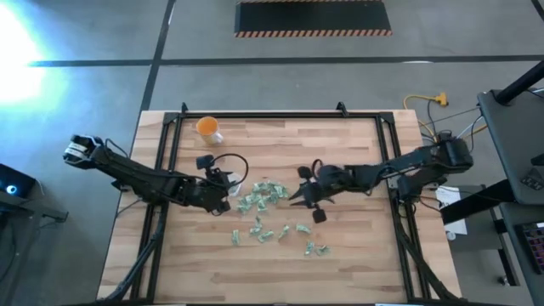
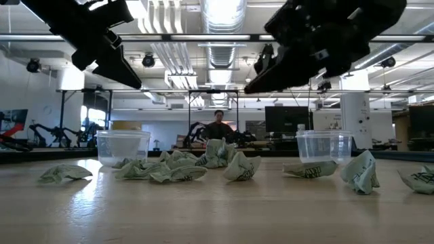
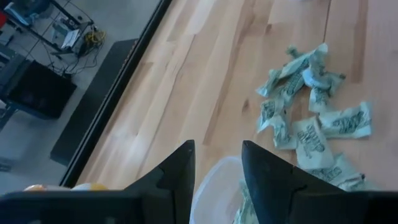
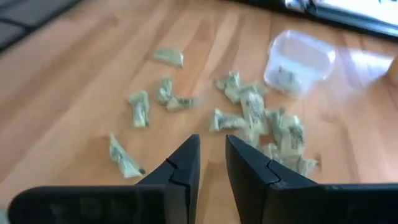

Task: Pick and place Stevia / Truvia into bins
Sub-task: Put the stevia packet into the right transparent container

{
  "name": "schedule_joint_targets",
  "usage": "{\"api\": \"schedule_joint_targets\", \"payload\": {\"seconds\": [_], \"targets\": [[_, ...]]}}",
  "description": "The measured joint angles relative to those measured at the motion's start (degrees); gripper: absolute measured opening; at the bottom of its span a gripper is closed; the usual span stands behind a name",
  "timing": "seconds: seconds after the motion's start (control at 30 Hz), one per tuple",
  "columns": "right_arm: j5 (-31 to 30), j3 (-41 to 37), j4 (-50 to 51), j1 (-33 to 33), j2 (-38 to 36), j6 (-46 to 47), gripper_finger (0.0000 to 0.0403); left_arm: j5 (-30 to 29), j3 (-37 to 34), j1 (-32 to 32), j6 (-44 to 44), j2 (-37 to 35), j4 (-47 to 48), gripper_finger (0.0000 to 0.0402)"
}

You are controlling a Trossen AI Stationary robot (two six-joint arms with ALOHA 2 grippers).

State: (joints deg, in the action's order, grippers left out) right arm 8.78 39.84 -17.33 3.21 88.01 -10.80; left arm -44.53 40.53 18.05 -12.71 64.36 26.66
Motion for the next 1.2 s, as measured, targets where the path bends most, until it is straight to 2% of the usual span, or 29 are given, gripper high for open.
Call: {"api": "schedule_joint_targets", "payload": {"seconds": [0.1,0.2,0.3,0.8,0.97,1.2], "targets": [[-1.6,2.1,0.7,0.5,3.8,-1.4,0.0068,0.0,0.0,0.2,0.0,0.1,-0.1,0.0116],[-7.6,3.3,0.7,1.1,6.5,-1.9,0.0068,0.0,0.0,0.4,0.0,0.1,-0.1,0.0116],[-10.4,3.5,1.0,1.5,8.0,-3.6,0.0070,0.0,0.0,0.6,-0.1,0.1,0.0,0.0116],[-13.5,4.0,-0.3,1.9,10.9,-2.0,0.0138,0.0,0.0,0.7,-0.2,0.1,-0.3,0.0116],[-15.9,6.1,1.1,1.9,11.6,-0.5,0.0146,-0.1,0.0,0.7,-0.3,0.1,-0.4,0.0116],[-16.0,7.1,3.6,1.9,11.6,0.4,0.0141,-0.1,0.0,0.7,-0.3,0.1,-0.6,0.0116]]}}
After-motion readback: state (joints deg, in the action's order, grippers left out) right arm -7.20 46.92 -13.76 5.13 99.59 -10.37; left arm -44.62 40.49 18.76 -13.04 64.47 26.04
